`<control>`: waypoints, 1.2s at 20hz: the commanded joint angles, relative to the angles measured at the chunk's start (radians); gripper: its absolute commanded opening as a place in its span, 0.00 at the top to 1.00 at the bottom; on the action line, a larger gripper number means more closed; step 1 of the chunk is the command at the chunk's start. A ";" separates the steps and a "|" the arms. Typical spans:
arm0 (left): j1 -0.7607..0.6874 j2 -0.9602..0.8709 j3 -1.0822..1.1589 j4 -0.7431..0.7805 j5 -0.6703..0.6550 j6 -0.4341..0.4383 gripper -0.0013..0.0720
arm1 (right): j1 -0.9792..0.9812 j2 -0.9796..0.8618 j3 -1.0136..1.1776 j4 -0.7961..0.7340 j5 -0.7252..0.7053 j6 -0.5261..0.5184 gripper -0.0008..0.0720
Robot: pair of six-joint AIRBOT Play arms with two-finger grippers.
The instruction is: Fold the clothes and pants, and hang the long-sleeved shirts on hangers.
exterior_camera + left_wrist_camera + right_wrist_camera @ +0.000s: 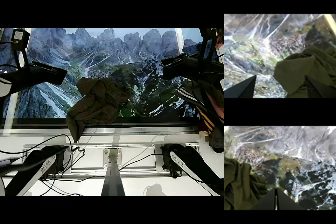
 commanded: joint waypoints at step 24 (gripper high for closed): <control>0.000 0.000 0.001 -0.046 0.066 0.000 0.04 | -0.002 -0.061 -0.007 -0.126 0.056 -0.056 0.97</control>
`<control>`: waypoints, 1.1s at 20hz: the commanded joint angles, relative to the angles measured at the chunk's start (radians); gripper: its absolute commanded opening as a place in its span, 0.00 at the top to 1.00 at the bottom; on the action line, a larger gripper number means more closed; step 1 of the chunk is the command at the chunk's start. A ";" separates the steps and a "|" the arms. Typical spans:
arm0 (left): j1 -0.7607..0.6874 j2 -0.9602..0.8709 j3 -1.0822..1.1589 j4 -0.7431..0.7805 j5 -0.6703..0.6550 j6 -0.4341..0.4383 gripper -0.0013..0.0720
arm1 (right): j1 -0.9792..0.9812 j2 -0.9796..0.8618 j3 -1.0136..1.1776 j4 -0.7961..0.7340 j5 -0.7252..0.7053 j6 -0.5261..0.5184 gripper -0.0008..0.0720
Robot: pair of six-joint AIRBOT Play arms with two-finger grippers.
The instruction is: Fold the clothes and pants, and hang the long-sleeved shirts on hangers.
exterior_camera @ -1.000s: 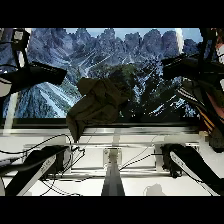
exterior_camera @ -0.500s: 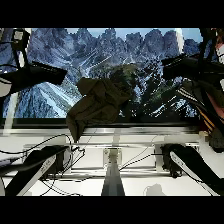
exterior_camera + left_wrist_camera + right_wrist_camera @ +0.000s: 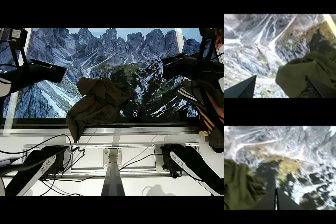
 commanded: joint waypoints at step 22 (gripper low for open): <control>0.000 -0.037 0.000 -0.103 0.014 0.000 0.04 | 0.293 -0.550 -0.262 -0.038 -0.396 -1.051 0.51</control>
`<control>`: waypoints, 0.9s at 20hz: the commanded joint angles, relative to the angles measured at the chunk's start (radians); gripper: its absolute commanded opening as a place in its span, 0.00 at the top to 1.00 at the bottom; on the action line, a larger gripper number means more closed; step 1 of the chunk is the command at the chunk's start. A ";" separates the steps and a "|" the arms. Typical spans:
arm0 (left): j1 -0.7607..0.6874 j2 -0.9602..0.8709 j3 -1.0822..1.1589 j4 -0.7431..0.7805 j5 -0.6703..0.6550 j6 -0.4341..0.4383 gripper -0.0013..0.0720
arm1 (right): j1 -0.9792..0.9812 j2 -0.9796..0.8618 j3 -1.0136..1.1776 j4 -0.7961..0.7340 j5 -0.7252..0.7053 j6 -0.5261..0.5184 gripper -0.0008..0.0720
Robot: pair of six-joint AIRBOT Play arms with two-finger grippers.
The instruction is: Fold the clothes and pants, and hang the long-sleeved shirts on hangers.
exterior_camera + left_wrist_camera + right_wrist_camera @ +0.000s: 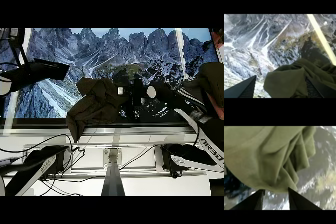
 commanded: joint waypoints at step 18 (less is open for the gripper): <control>0.000 -0.045 0.000 0.000 0.000 0.000 0.04 | 0.005 0.048 -0.007 0.151 0.160 -0.101 0.35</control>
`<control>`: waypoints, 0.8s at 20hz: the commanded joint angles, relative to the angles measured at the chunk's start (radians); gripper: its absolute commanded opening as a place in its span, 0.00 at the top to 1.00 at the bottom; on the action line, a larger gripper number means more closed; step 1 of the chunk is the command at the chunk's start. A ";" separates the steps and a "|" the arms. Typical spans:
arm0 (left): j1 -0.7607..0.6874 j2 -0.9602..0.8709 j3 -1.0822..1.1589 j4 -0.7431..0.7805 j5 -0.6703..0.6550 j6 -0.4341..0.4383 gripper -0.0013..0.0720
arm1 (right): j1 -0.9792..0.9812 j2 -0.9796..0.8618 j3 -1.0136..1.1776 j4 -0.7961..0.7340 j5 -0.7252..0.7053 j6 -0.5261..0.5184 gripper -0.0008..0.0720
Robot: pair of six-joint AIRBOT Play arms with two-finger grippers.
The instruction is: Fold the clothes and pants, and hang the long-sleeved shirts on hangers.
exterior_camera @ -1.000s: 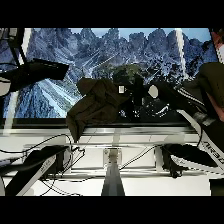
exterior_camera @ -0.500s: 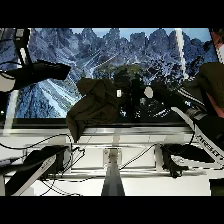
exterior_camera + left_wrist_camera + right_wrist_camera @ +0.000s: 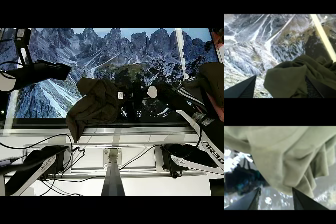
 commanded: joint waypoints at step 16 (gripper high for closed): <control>0.000 -0.001 0.000 0.000 0.000 0.000 0.04 | 0.097 -0.064 0.010 0.135 -0.205 -0.001 0.37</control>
